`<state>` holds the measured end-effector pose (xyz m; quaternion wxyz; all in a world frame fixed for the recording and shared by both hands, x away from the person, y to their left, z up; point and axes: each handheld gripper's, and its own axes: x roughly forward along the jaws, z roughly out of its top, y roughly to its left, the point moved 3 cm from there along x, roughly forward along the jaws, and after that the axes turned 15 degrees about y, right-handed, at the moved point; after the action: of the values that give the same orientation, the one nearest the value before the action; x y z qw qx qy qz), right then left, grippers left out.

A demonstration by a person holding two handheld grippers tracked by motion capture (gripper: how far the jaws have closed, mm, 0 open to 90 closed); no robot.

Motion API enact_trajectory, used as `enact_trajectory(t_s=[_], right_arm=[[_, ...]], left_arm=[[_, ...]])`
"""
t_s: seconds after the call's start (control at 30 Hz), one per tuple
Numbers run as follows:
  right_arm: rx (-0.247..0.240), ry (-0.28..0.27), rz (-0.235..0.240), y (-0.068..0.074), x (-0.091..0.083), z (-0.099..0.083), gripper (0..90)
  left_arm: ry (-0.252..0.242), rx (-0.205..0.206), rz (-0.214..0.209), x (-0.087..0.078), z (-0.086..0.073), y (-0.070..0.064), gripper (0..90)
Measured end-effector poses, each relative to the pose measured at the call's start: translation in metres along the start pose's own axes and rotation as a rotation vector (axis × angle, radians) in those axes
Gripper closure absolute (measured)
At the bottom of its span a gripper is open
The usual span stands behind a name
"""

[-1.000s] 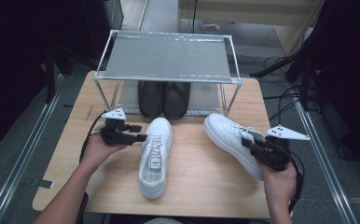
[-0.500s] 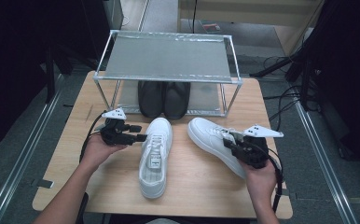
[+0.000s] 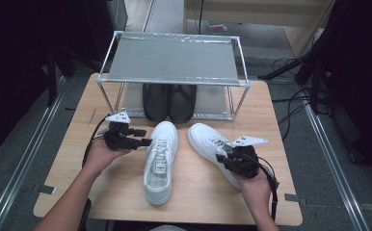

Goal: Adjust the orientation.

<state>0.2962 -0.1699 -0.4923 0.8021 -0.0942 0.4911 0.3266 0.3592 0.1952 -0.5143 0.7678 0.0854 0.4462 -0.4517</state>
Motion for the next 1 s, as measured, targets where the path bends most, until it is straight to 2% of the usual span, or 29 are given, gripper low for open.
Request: enact_trajectory(t_s=[0.13,0.23,0.63,0.77,0.87,1.0], right_arm=[[-0.027,0.02,-0.02,0.01,0.002,0.004,81.9],[-0.019,0.027,0.008,0.014,0.004,0.006,81.9],[-0.022,0.04,0.029,0.038,0.015,0.018,79.3],[-0.042,0.042,0.026,0.039,0.016,0.019,73.4],[-0.08,0.051,0.049,0.036,0.012,0.017,69.8],[-0.107,0.015,0.066,0.029,-0.002,0.01,68.2]], left_arm=[[-0.002,-0.002,0.001,-0.001,0.0,0.0,45.6],[0.004,0.002,0.001,0.0,0.0,0.0,45.6],[0.02,0.009,-0.01,0.0,-0.001,-0.002,46.8],[0.018,0.009,-0.011,0.0,-0.001,-0.001,46.9],[0.024,0.011,-0.008,-0.001,-0.002,-0.002,48.5],[0.043,0.02,-0.006,-0.002,-0.003,-0.005,51.2]])
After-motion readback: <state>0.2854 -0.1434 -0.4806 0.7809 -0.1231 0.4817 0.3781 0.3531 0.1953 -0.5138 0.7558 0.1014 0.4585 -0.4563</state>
